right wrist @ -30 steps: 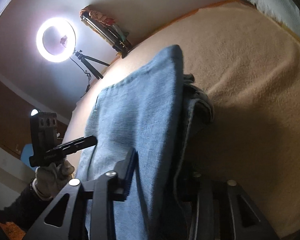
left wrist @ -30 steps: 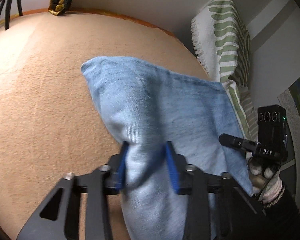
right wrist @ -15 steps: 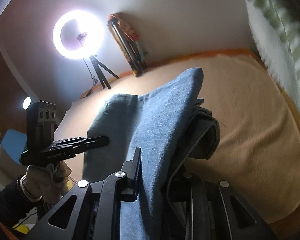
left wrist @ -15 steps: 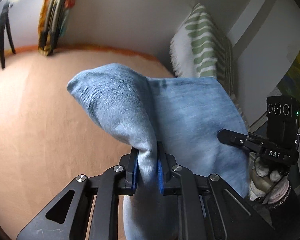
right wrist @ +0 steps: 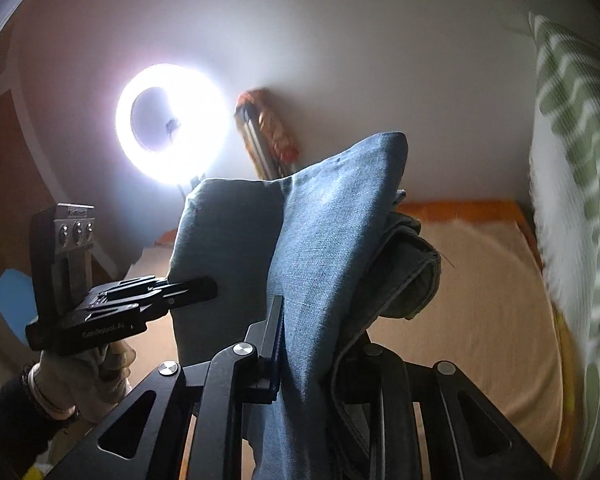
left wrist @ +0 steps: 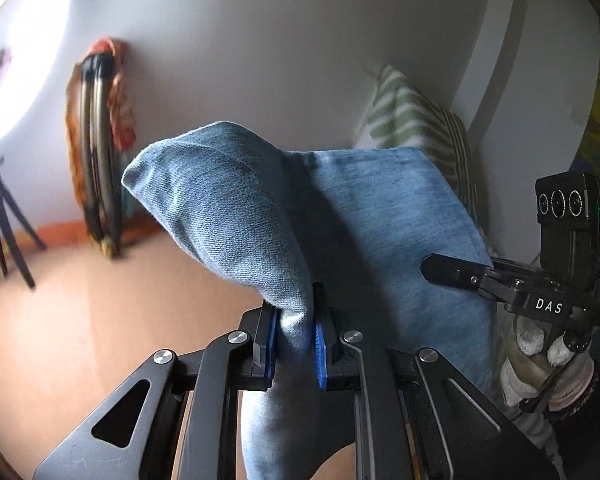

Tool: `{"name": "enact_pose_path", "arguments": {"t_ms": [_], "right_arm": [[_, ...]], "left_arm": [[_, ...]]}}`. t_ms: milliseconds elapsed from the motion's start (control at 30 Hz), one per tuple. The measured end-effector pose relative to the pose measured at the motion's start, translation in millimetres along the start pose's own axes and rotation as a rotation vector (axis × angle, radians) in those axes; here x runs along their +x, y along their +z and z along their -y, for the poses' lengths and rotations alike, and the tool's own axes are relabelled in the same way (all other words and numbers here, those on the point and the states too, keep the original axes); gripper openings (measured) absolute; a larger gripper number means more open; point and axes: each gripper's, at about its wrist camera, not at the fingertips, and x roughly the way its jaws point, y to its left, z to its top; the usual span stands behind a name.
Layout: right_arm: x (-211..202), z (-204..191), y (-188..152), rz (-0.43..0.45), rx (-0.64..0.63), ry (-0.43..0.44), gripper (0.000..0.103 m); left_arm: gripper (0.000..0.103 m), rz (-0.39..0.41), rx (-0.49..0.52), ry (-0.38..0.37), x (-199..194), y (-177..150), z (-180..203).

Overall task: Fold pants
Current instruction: 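Lift the folded jeans with both grippers and carry them toward the pillow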

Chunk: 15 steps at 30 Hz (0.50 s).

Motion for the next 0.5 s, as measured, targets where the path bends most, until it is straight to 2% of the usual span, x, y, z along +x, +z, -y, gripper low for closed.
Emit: {"name": "enact_pose_path", "arguments": {"t_ms": [167,500], "right_arm": [[35,12,40,0.013,-0.009,-0.014,0.019],[139,54,82,-0.036,-0.007,-0.055,0.019]], "left_arm": [[0.013,0.004,0.014,0.034,25,31,-19],[0.013,-0.026,-0.034,0.063,102,53,-70]]}}
